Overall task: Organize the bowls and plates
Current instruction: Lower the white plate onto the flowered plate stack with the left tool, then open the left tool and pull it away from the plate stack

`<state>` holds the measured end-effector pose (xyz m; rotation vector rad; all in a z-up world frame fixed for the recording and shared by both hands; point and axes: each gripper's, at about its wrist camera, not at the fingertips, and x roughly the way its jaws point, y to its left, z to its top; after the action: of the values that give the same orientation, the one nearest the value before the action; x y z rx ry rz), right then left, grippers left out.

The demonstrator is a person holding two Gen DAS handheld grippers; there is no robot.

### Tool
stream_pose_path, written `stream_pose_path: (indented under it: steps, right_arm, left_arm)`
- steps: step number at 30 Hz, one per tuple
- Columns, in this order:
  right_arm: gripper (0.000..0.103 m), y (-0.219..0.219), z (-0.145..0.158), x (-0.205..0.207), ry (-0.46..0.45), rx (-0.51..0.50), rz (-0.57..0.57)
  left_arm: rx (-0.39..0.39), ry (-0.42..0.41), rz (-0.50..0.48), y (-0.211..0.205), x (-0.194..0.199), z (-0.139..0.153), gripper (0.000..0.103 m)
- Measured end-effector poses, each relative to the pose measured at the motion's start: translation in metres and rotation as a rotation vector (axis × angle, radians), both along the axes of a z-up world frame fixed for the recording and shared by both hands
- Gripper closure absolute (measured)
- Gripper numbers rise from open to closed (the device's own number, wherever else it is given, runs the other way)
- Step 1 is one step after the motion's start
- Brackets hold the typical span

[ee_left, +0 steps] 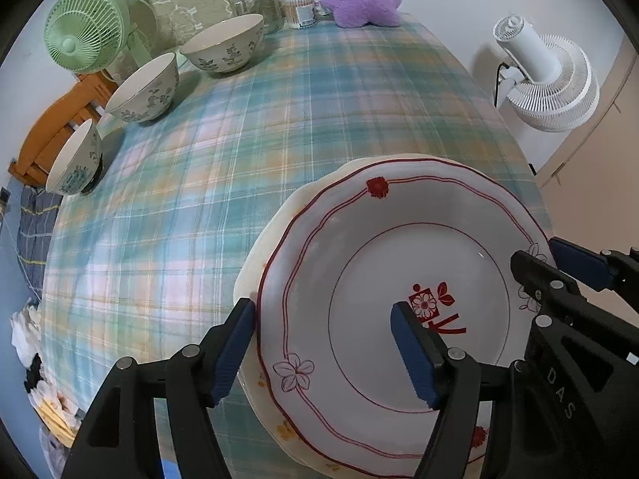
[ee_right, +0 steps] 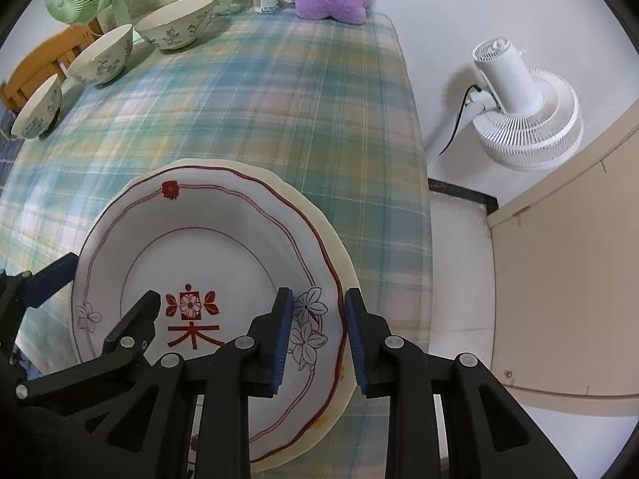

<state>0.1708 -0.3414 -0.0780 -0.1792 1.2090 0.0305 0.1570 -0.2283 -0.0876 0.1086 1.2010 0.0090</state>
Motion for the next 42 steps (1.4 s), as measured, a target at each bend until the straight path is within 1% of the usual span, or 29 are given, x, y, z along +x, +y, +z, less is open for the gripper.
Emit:
stream_pose_path:
  steps: [3,7,12,13,15,16,20,23,30,34,37,39,42]
  right_arm:
    - [0.071,-0.003,0.0,-0.002,-0.009,0.013,0.011]
    - [0.068,-0.007,0.001,-0.004,-0.015,0.052,0.014]
    - [0.049,-0.014,0.0,-0.005,-0.01,0.088,-0.012]
    - [0.048,-0.015,0.0,-0.006,-0.009,0.095,-0.015]
    - [0.044,-0.016,0.001,-0.007,-0.01,0.097,-0.017]
    - [0.043,-0.016,0.002,-0.007,-0.009,0.095,-0.021]
    - [0.039,-0.016,0.009,-0.012,-0.005,0.105,-0.043]
    - [0.039,-0.009,0.016,-0.014,-0.023,0.093,-0.046]
    - [0.039,0.024,0.023,-0.018,-0.066,0.089,-0.081]
    - [0.038,0.053,0.026,-0.022,-0.071,0.095,-0.128]
    - [0.034,0.08,0.03,-0.025,-0.083,0.111,-0.16]
    - [0.029,0.1,0.032,-0.027,-0.102,0.111,-0.174]
    - [0.026,0.128,0.032,-0.025,-0.113,0.139,-0.209]
  left_arm:
    - [-0.01,-0.021,0.012,0.002,-0.003,0.0,0.031]
    - [-0.023,-0.029,0.036,0.007,-0.006,0.0,0.025]
    - [-0.039,-0.013,0.073,0.018,-0.009,0.0,0.016]
    - [-0.037,-0.014,0.075,0.019,-0.009,0.0,0.014]
    - [-0.031,-0.015,0.07,0.019,-0.01,0.0,0.013]
    - [-0.032,-0.013,0.066,0.019,-0.01,-0.001,0.012]
    - [-0.062,-0.01,0.036,0.021,-0.012,0.001,0.012]
    - [-0.078,-0.019,0.007,0.025,-0.013,0.002,0.011]
    - [-0.105,-0.061,-0.061,0.061,-0.011,0.013,0.011]
    - [-0.113,-0.055,-0.103,0.09,-0.009,0.019,0.011]
    - [-0.122,-0.051,-0.121,0.116,-0.007,0.022,0.012]
    - [-0.133,-0.051,-0.133,0.137,-0.004,0.024,0.012]
    - [-0.136,-0.059,-0.15,0.166,0.0,0.027,0.012]
